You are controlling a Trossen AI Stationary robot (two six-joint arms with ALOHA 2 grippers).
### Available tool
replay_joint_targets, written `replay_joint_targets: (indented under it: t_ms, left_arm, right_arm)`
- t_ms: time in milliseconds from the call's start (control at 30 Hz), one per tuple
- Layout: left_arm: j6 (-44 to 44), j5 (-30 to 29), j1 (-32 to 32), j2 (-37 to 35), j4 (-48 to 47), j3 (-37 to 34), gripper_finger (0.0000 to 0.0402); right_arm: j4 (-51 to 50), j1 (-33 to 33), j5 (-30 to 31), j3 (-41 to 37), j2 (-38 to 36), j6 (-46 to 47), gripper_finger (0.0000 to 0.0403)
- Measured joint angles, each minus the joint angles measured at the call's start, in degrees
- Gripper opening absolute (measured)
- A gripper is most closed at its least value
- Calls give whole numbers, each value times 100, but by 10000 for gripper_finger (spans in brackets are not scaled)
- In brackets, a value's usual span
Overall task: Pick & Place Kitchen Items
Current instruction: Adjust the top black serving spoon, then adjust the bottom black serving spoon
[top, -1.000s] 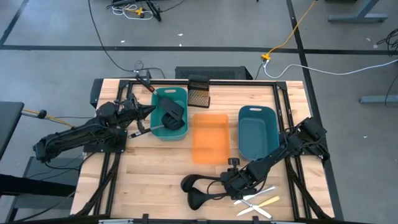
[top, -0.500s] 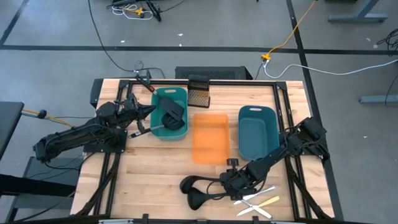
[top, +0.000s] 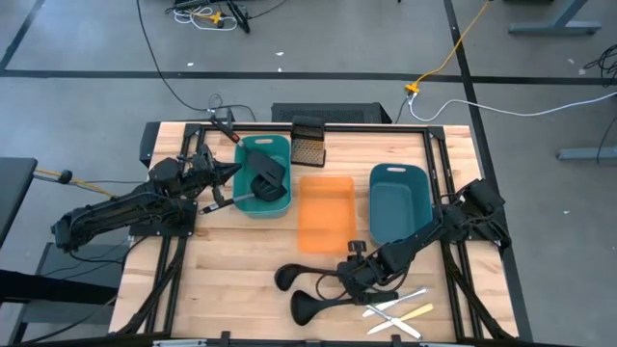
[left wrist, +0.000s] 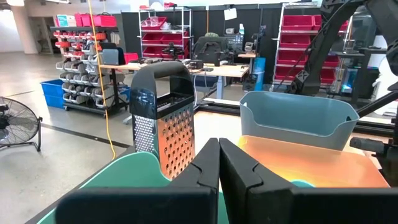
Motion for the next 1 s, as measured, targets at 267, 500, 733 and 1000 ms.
replay_joint_targets:
  t_ms: [267, 500, 733, 1000]
  left_arm:
    - [-1, 1, 0, -2, -2, 0, 7]
    - [-7, 1, -2, -2, -6, 0, 7]
    - [-2, 1, -2, -2, -4, 0, 7]
    - [-7, 1, -2, 0, -9, 0, 7]
  right_arm:
    - [-100, 16, 117, 0, -614, 52, 192]
    - [-100, 529, -264, 2, -1241, 304, 194]
    - [551, 1081, -68, 2, -1043, 146, 194]
    - [648, 1123, 42, 6, -557, 195, 189]
